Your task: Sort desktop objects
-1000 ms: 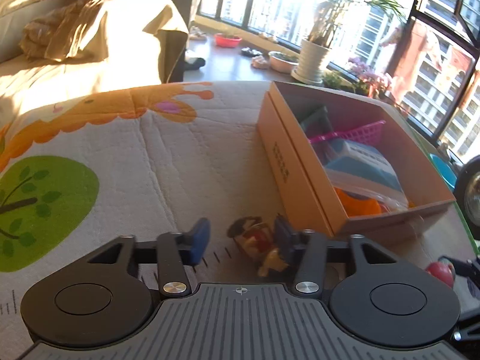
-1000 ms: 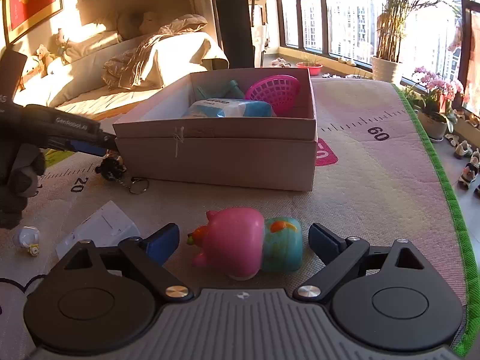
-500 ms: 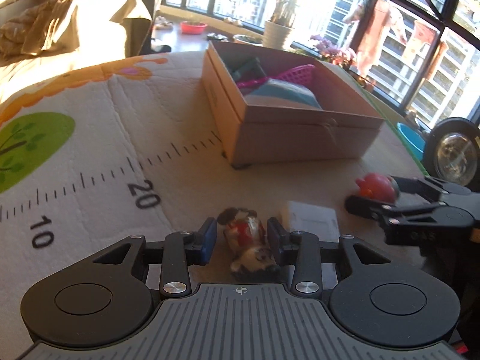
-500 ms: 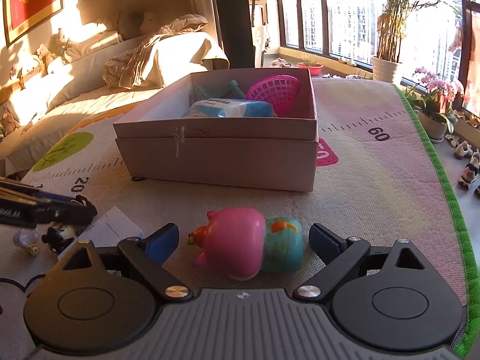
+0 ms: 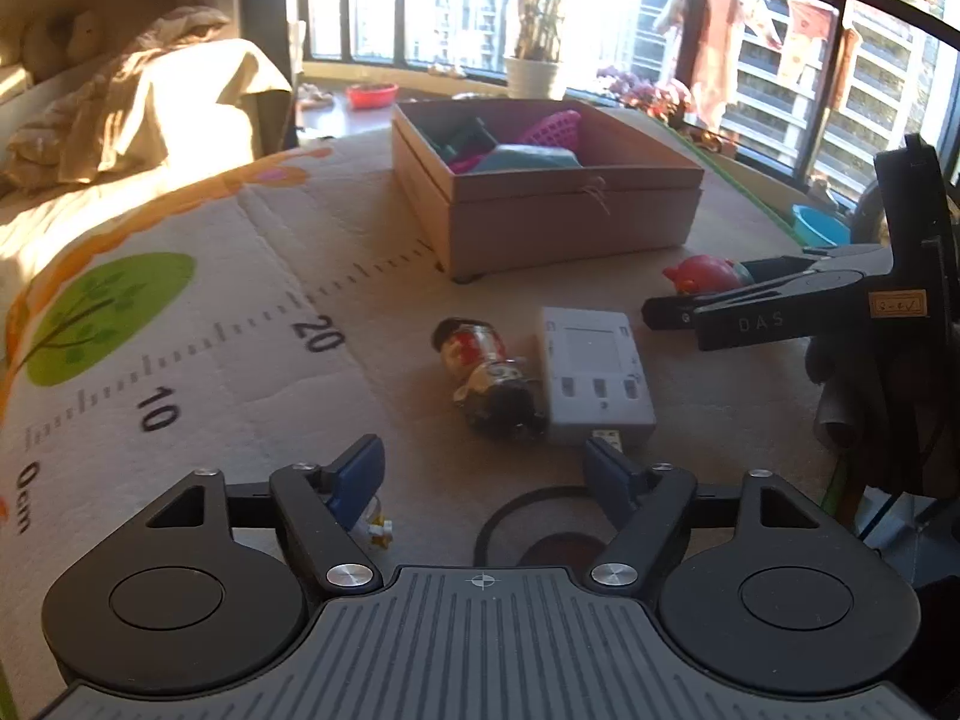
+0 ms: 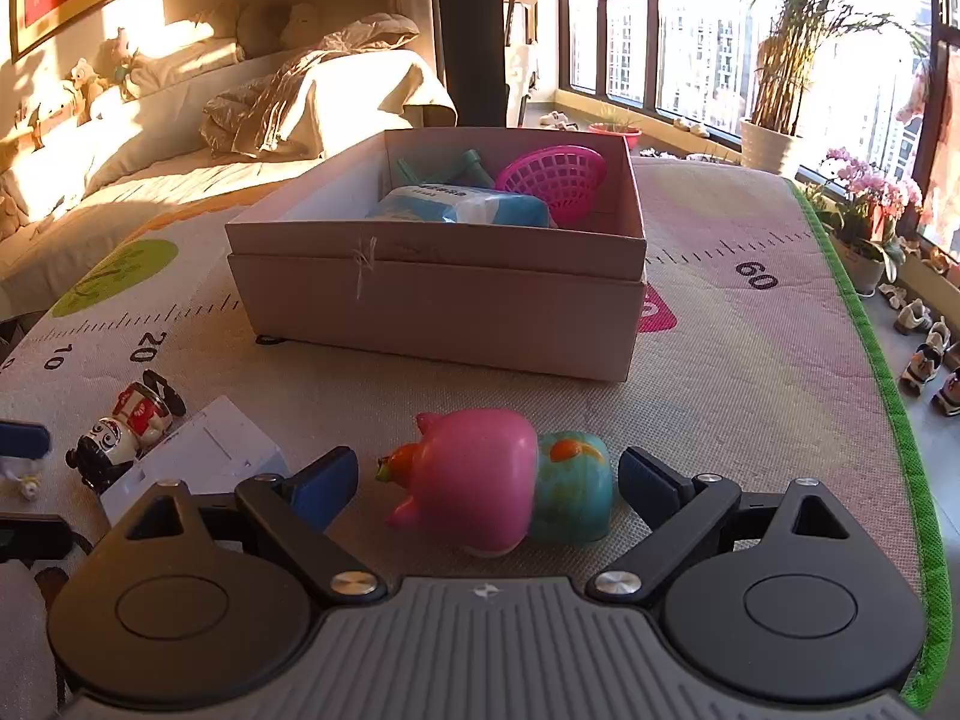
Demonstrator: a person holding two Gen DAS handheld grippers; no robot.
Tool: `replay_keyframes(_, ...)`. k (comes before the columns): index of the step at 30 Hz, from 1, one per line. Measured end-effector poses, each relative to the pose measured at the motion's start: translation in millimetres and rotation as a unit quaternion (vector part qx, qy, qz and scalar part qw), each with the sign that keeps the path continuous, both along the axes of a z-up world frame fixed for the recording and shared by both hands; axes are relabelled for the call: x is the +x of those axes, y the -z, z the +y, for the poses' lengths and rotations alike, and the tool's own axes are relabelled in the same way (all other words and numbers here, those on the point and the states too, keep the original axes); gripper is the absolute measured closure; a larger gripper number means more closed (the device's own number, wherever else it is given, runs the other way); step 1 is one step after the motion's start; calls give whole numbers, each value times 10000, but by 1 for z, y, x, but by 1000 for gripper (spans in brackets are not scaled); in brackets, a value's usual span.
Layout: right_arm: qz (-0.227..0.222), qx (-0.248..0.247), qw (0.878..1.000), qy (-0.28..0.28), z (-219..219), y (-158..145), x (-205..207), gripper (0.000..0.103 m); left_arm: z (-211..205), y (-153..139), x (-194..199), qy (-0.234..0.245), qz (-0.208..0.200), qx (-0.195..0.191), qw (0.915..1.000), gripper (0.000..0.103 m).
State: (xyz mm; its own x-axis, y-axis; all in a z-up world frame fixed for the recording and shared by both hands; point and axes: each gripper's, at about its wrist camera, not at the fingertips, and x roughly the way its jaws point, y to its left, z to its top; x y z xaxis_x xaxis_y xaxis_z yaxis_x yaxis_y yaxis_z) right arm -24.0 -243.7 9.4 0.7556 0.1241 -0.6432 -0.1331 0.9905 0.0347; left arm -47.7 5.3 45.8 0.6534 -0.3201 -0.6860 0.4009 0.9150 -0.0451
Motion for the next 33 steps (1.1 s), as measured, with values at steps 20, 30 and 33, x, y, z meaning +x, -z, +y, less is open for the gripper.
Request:
replay_keyframes(20,-78,40,10000,37,0,0,-3,14,37,12,-6,-1025,216,37,9945,26)
replay_keyframes(30,-161,-130,9993,-324,8,-7,-16,31,35,8,1,-1000,71,111,9949,60)
replay_keyframes(33,-271,-177,9981,-518,7,-19,-26,31,29,2,-4,-826,-108,154,9964,60)
